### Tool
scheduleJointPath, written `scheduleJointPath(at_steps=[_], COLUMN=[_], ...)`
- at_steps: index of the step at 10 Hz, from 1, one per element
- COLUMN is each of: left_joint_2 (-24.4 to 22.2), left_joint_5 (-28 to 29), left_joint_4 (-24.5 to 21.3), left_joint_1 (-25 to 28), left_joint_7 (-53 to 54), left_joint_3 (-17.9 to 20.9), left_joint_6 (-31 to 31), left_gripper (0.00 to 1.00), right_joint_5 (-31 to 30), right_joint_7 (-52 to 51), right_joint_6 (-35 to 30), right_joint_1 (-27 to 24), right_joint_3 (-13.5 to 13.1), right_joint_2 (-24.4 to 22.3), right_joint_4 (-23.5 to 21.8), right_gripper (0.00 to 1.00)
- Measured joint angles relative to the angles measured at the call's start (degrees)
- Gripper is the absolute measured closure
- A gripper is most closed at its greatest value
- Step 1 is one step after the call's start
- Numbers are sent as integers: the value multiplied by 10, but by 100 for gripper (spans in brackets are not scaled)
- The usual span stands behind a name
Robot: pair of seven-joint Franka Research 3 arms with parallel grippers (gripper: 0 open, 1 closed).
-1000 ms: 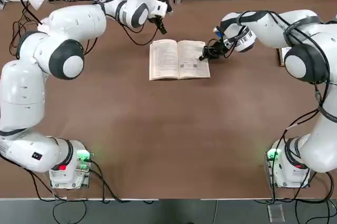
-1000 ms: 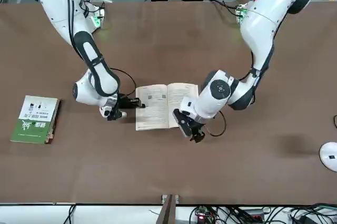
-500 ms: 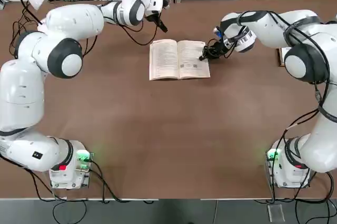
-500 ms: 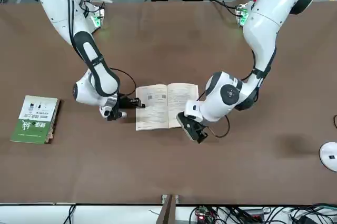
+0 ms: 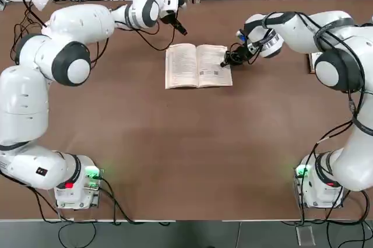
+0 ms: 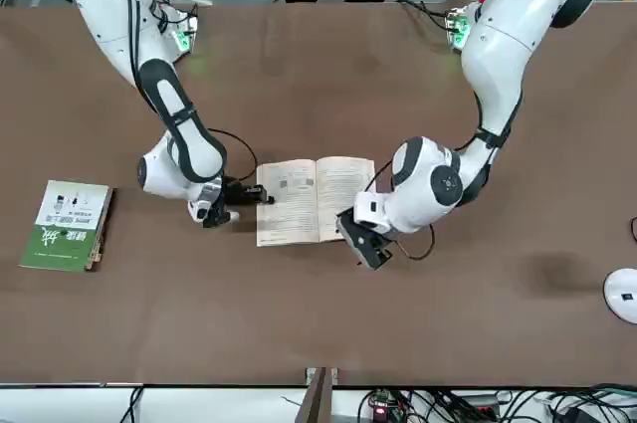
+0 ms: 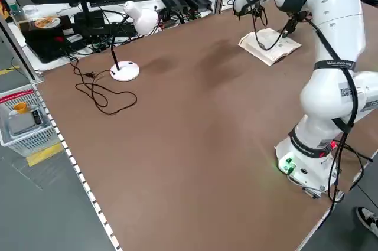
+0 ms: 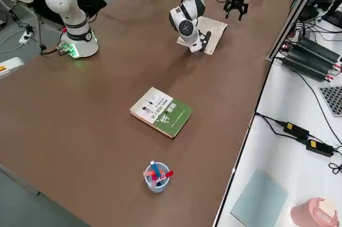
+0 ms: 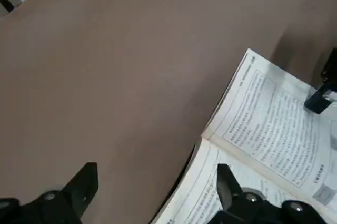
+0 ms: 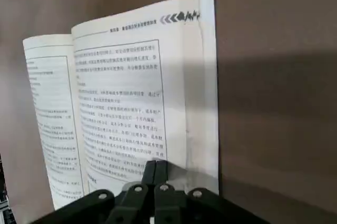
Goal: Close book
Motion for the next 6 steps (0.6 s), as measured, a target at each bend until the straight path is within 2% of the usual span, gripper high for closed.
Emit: scheduleJointPath(at_steps=[6], left_joint_2=[26], left_joint_5=[-56], left_joint_4=[12], left_joint_1=[4], left_joint_7=[1], left_joint_3=[-8], left_joint_6=[0], left_gripper=[0], right_joint_5=[2], right_joint_7=[0], right_joint_6=[0], right_joint_1=[0], right_joint_3=[0], right_joint_2=[0], right_joint_4=[0], right_gripper=[99])
